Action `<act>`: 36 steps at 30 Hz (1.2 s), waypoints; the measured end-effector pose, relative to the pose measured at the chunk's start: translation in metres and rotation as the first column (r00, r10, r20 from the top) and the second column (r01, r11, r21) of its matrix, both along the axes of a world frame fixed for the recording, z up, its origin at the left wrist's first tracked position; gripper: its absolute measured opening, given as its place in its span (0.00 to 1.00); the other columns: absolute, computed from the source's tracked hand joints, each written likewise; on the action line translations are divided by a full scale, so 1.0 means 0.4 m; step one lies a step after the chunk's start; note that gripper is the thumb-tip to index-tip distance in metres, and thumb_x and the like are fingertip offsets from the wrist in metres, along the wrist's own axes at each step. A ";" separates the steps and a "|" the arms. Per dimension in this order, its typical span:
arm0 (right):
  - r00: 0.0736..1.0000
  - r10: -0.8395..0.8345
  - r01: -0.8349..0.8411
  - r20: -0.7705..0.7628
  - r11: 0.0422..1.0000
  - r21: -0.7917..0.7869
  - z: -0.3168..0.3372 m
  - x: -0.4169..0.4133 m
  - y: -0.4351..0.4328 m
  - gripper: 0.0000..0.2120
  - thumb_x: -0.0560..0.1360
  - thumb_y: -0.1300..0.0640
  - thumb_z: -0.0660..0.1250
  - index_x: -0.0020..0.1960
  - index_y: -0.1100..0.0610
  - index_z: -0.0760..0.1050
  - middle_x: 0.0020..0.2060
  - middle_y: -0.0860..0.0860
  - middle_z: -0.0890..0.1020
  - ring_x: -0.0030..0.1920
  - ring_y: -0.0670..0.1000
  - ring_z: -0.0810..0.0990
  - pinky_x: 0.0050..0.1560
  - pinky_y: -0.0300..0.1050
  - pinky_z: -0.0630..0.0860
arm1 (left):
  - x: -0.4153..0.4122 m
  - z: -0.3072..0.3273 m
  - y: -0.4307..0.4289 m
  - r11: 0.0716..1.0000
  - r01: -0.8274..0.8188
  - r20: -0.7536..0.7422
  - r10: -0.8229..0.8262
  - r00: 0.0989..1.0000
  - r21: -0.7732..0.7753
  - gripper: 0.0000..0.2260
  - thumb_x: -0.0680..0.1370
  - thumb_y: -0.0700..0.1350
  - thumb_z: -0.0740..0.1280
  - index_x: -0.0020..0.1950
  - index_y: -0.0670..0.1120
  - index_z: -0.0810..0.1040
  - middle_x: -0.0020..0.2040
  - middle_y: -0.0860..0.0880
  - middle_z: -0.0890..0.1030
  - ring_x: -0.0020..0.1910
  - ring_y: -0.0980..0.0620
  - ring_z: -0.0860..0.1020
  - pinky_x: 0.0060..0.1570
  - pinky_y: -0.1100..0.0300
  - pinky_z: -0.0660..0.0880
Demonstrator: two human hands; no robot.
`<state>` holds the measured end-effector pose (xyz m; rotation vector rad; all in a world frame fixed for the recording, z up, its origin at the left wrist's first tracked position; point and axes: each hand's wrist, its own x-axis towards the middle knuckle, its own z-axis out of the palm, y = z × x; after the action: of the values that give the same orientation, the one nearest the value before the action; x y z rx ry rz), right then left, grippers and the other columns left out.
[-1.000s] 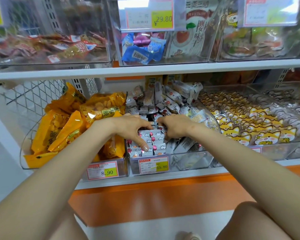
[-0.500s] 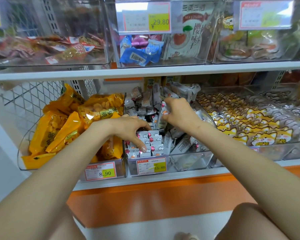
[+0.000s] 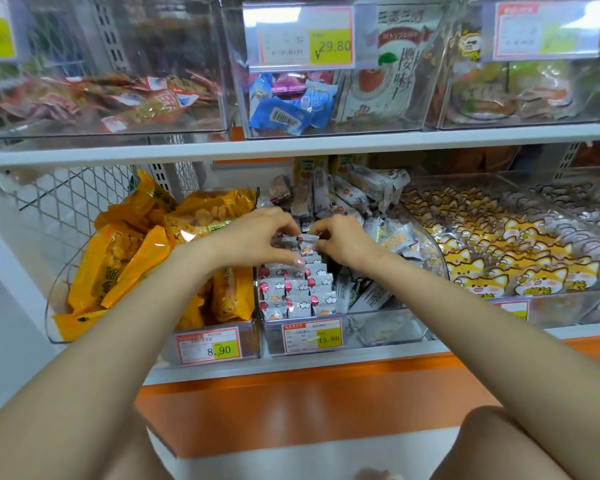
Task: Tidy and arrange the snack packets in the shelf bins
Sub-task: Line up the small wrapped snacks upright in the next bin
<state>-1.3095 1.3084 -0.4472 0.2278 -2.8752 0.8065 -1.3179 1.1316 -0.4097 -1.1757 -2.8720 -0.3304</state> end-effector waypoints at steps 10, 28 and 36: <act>0.984 -0.101 0.094 0.145 0.994 0.050 -0.026 -0.036 -0.016 0.06 0.75 0.70 0.64 0.47 0.72 0.78 0.43 0.65 0.80 0.45 0.58 0.78 0.43 0.41 0.70 | -0.023 -0.017 -0.037 0.986 -0.086 -0.091 0.100 0.991 0.145 0.13 0.75 0.52 0.68 0.56 0.47 0.77 0.54 0.51 0.78 0.51 0.55 0.73 0.50 0.59 0.72; 0.983 -0.006 -0.080 0.183 0.886 0.457 0.097 0.079 0.059 0.13 0.69 0.51 0.74 0.53 0.50 0.81 0.50 0.48 0.83 0.53 0.49 0.78 0.53 0.42 0.73 | 0.035 -0.040 0.027 0.987 0.130 -0.006 -0.130 0.992 0.091 0.14 0.75 0.55 0.67 0.58 0.52 0.77 0.57 0.53 0.77 0.59 0.53 0.71 0.60 0.54 0.67; 0.990 -0.013 -0.078 0.140 0.776 0.626 0.082 0.104 0.104 0.15 0.73 0.56 0.67 0.57 0.42 0.77 0.58 0.48 0.80 0.60 0.52 0.74 0.59 0.43 0.66 | 0.058 -0.072 0.067 0.921 0.278 0.100 -0.260 0.960 -0.274 0.17 0.77 0.57 0.63 0.64 0.54 0.73 0.71 0.56 0.65 0.69 0.53 0.60 0.63 0.59 0.53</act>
<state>-1.2680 1.3501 -0.4144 0.3010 -3.1741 -0.1952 -1.2947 1.1583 -0.4386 -1.6430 -2.8796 0.0531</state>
